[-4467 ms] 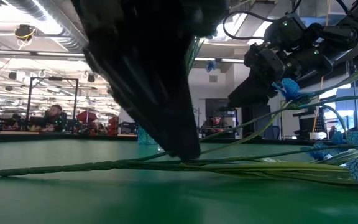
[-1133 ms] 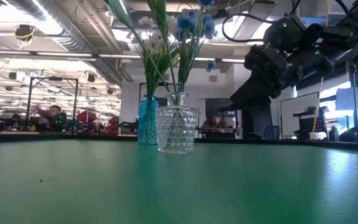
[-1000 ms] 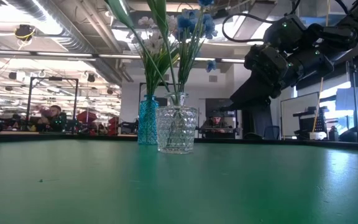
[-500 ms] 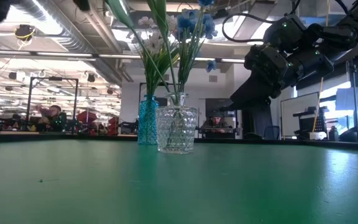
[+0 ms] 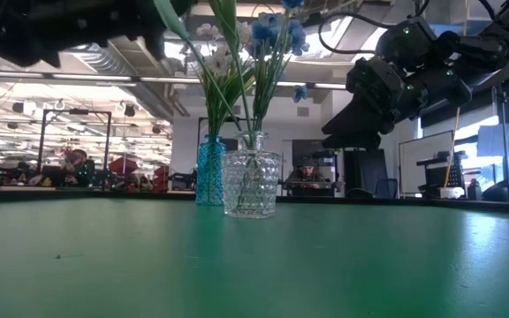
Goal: Sort flowers into vase by color
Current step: Put the blue flowers into the transparent vase
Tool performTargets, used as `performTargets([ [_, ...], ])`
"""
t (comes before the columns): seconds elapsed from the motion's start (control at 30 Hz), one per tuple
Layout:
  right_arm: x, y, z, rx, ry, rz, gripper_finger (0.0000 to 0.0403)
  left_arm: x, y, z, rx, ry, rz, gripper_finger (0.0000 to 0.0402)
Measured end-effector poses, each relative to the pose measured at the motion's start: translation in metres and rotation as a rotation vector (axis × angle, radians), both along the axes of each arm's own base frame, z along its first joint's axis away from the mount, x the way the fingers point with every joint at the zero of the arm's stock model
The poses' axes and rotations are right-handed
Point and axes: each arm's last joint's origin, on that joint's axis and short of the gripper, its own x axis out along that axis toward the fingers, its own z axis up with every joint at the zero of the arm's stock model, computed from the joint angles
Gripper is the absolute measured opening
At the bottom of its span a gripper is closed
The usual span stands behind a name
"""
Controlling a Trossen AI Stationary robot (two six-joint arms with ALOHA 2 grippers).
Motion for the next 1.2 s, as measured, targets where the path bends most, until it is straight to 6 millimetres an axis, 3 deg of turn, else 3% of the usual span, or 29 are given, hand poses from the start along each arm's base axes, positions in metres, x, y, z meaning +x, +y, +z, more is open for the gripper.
performTargets([
  [0.43, 0.001, 0.0, 0.003, -0.007, -0.029, -0.001, 0.0205, 0.028, 0.008, -0.034, -0.006, -0.091, -0.034, 0.0],
  [0.8, 0.002, 0.0, 0.004, -0.012, -0.041, -0.001, 0.0205, 0.085, 0.012, -0.044, 0.019, -0.061, -0.085, 0.0],
  [1.2, 0.001, 0.0, 0.003, -0.007, -0.037, 0.007, 0.0205, 0.089, 0.016, -0.066, -0.048, 0.078, -0.086, 0.0],
])
